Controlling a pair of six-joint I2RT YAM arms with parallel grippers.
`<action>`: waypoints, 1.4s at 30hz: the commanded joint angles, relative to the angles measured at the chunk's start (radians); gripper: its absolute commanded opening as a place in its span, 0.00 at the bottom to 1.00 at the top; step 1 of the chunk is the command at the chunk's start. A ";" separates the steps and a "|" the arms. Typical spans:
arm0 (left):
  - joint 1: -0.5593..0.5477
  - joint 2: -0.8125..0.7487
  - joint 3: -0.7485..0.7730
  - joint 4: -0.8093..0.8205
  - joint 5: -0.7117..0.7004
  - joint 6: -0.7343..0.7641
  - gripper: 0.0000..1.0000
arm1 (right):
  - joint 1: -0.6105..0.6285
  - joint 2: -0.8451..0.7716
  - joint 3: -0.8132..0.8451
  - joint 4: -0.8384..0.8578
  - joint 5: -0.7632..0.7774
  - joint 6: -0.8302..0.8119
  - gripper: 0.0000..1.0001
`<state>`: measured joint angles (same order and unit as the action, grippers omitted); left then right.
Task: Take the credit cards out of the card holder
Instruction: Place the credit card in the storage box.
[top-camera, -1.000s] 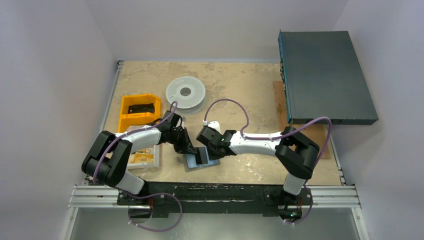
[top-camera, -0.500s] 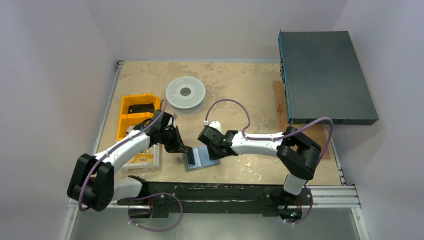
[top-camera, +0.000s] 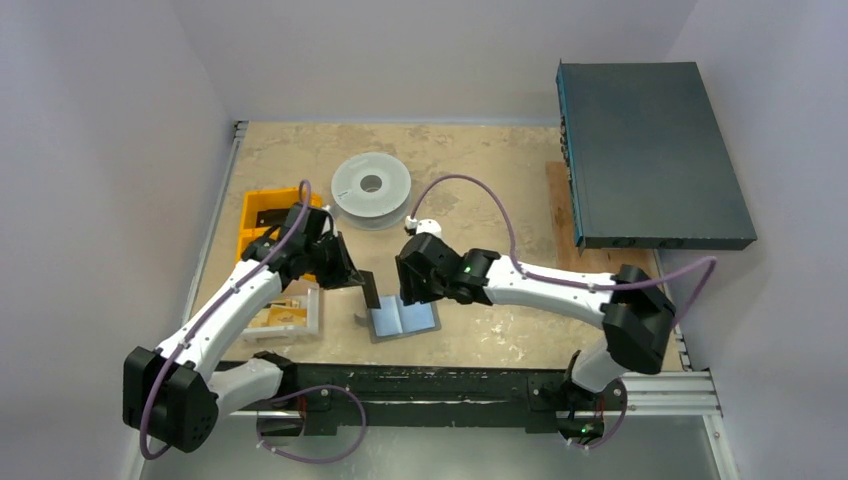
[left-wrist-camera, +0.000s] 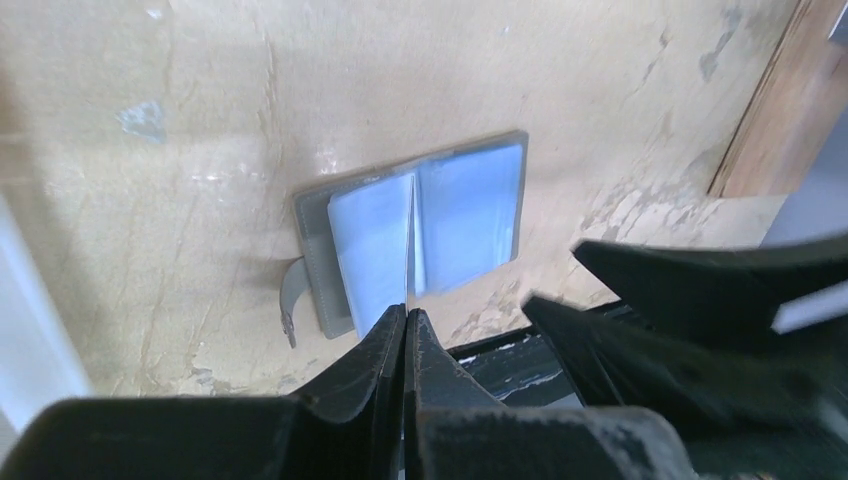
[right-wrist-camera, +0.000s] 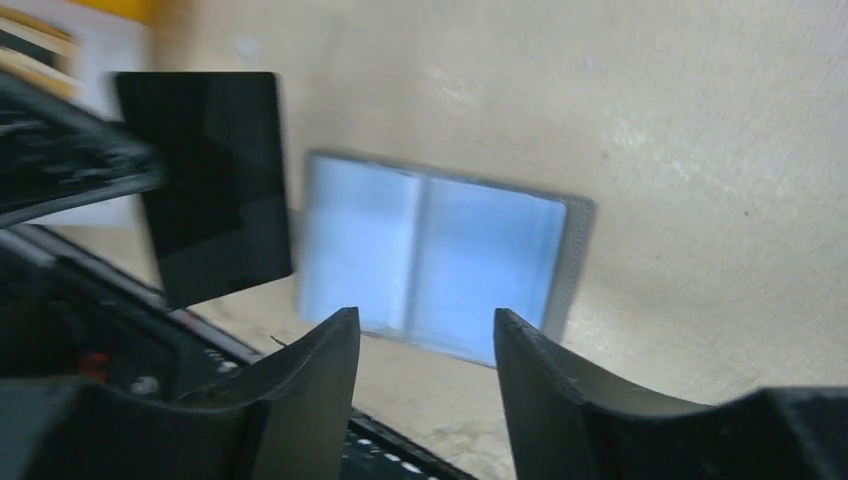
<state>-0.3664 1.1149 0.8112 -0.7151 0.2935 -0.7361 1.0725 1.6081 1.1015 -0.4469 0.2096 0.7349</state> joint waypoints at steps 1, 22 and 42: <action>0.047 -0.031 0.097 -0.050 -0.069 0.008 0.00 | -0.002 -0.135 0.046 0.062 0.034 -0.039 0.56; 0.444 0.322 0.497 0.018 -0.428 -0.076 0.00 | -0.078 -0.305 -0.078 0.117 -0.007 -0.130 0.80; 0.541 0.527 0.632 0.048 -0.383 -0.050 0.40 | -0.098 -0.303 -0.094 0.116 -0.028 -0.135 0.80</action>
<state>0.1665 1.6825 1.3975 -0.6811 -0.1085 -0.8154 0.9794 1.3079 1.0054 -0.3641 0.1898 0.6094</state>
